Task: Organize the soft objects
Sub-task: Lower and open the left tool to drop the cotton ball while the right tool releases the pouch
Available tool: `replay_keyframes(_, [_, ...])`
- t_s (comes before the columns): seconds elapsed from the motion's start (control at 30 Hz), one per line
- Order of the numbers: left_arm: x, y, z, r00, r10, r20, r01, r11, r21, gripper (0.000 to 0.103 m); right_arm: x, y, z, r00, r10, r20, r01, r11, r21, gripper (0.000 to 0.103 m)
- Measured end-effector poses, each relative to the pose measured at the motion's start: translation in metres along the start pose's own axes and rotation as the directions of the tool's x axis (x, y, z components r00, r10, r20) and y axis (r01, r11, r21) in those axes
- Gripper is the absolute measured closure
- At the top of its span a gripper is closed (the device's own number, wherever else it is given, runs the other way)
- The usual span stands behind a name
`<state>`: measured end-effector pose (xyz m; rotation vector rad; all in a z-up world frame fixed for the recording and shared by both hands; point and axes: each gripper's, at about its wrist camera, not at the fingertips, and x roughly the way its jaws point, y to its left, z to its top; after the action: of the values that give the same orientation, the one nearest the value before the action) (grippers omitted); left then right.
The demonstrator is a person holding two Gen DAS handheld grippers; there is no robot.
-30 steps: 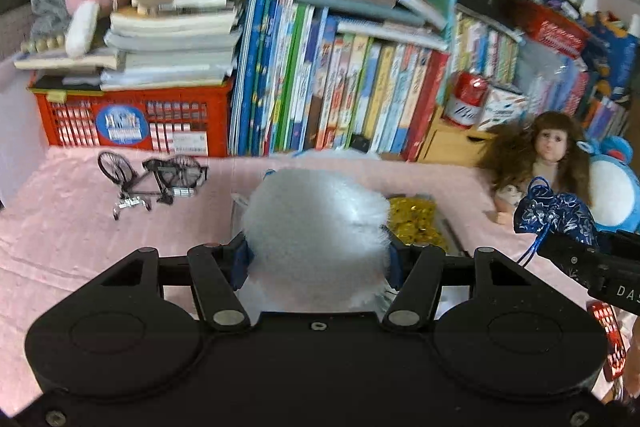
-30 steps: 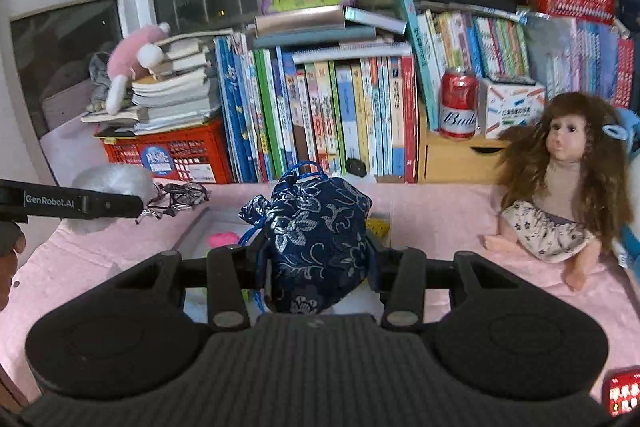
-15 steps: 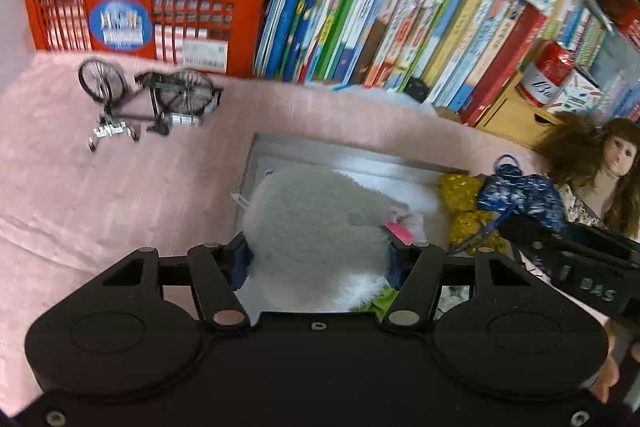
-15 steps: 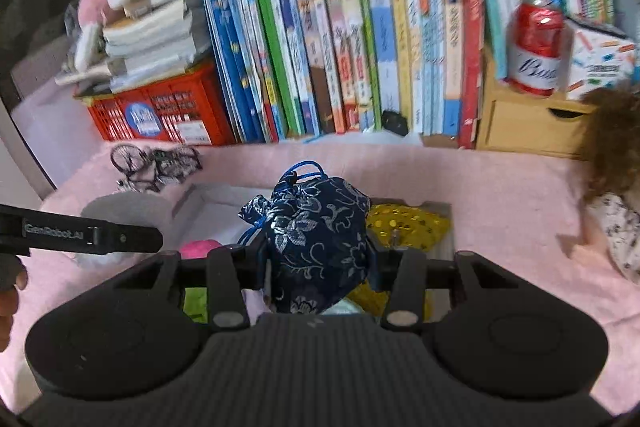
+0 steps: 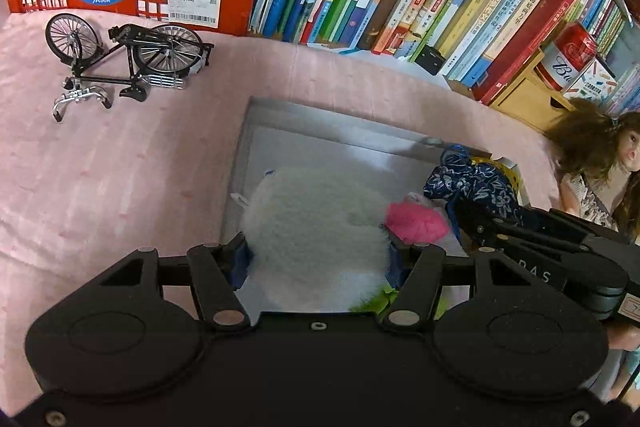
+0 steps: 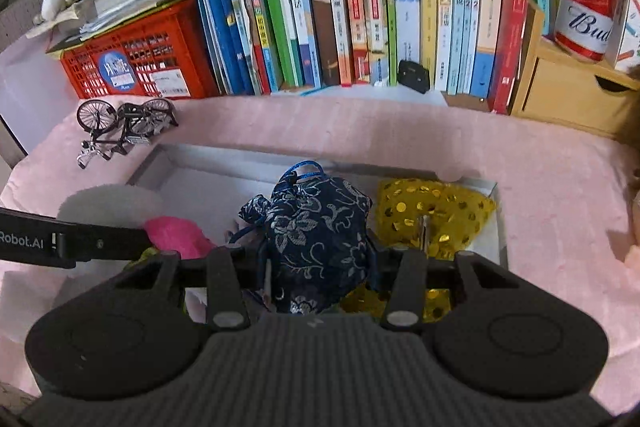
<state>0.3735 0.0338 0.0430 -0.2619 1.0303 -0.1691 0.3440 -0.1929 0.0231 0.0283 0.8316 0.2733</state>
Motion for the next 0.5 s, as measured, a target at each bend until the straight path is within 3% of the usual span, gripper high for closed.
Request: replay_keyframes(0.5, [0.006,0.013,0.005,0.998,-0.059,-0.033,0.056,0.995,-0.081,0.043,0.005,-0.001,-0.004,1.0,-0.018,-0.025,0.018,1.0,-0.001,0.047])
